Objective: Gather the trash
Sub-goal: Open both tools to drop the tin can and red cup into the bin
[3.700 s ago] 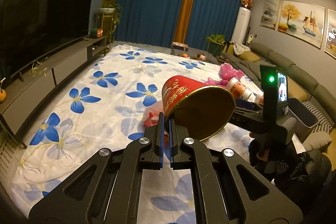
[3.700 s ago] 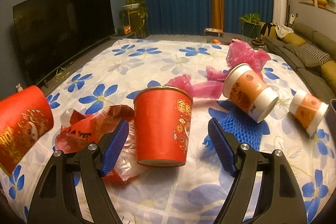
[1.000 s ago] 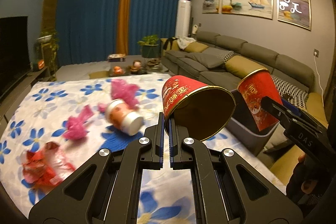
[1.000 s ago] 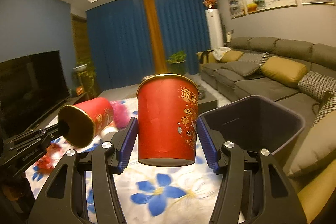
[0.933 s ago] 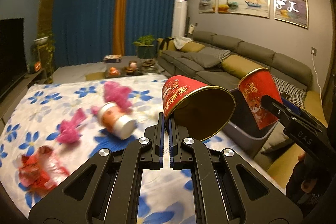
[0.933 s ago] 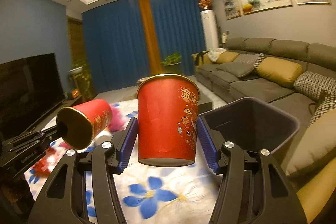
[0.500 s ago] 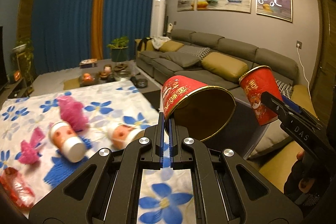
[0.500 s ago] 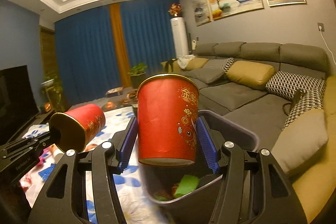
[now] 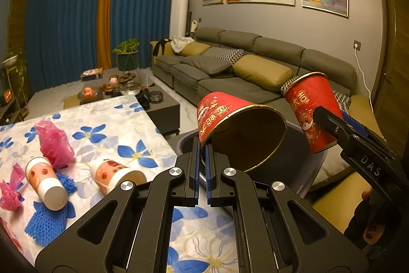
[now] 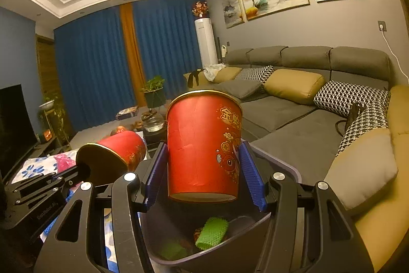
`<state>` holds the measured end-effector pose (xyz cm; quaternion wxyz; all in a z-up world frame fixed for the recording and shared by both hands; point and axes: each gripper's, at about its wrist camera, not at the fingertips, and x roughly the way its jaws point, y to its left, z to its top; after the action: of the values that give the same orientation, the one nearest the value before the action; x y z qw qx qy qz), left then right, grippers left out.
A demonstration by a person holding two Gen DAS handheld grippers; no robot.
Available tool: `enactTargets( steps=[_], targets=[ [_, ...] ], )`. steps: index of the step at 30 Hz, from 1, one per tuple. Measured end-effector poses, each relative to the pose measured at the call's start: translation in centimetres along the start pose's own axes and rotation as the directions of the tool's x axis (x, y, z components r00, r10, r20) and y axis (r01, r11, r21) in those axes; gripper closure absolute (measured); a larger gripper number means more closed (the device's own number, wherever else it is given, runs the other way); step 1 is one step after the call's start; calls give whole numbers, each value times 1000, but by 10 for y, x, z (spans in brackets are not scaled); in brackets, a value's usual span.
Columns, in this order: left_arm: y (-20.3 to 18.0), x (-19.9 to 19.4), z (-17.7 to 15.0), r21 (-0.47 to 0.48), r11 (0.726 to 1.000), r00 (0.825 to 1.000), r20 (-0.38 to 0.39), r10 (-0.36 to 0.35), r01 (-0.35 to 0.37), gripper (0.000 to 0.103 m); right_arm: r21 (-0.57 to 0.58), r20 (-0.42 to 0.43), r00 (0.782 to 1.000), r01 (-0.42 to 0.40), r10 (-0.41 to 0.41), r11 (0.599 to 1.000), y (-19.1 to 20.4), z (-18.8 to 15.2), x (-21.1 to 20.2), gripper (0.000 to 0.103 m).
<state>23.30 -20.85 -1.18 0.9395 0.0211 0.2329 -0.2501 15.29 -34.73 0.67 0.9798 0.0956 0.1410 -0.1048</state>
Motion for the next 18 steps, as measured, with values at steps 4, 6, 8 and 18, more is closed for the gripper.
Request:
enactTargets(
  steps=[4, 6, 8, 18],
  targets=[
    [-3, 10, -1, -3, 1000, 1000, -14, -11, 11, 100, 1, -6, 1000, 7, -7, 1000, 4, -1, 3, 46],
    [-5, 13, -2, -4, 1000, 1000, -20, -15, 15, 100, 4, -7, 1000, 7, -7, 1000, 4, 0, 4, 46],
    [-5, 17, -2, -3, 1000, 1000, -24, -20, 20, 100, 6, -9, 1000, 8, -8, 1000, 4, 0, 5, 46],
    [-12, 35, -2, -6, 999, 998, -46, -48, 47, 100, 14, -19, 1000, 20, -20, 1000, 5, 2, 10, 45]
  ],
)
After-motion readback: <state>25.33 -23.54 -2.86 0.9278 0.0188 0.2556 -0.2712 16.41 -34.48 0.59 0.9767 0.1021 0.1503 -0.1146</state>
